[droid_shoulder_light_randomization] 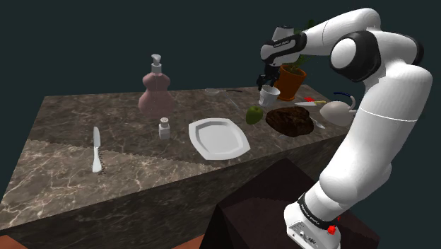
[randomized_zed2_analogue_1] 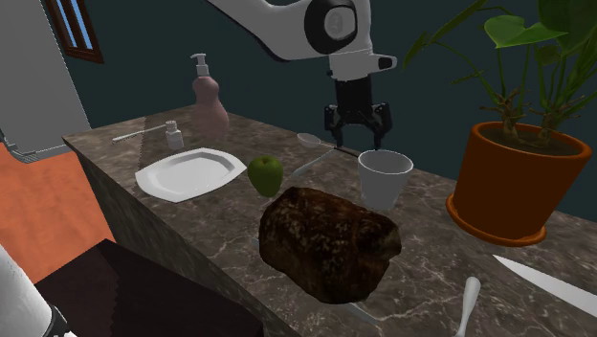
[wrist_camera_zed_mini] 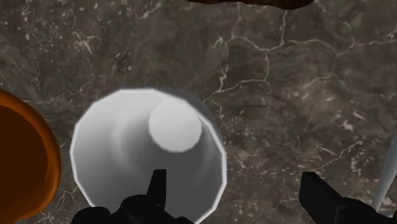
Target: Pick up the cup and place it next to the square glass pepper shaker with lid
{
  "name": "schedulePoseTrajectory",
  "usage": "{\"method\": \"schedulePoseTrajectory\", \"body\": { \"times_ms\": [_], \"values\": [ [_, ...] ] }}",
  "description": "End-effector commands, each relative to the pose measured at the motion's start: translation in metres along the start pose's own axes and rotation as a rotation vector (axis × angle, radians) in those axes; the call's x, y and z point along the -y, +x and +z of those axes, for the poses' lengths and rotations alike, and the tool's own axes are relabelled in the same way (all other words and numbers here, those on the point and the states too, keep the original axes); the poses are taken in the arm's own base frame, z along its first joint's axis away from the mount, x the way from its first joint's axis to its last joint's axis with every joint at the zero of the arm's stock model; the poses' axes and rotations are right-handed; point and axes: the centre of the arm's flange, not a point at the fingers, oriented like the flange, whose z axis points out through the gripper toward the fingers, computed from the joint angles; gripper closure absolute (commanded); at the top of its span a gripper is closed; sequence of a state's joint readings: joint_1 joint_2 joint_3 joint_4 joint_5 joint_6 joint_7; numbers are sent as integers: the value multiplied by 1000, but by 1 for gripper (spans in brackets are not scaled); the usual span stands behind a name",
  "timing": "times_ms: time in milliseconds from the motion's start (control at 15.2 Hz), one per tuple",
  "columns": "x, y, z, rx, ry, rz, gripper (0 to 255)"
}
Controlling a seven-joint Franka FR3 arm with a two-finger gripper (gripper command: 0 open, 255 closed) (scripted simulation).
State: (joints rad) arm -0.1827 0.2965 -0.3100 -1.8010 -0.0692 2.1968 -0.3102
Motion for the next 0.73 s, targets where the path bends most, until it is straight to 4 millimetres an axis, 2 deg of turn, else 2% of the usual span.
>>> {"method": "schedulePoseTrajectory", "body": {
  "times_ms": [0, 396, 660],
  "values": [
    [-6, 6, 15, -1, -1, -1, 0],
    [-6, 6, 50, -1, -1, -1, 0],
    [-6, 6, 50, -1, -1, -1, 0]
  ]
}}
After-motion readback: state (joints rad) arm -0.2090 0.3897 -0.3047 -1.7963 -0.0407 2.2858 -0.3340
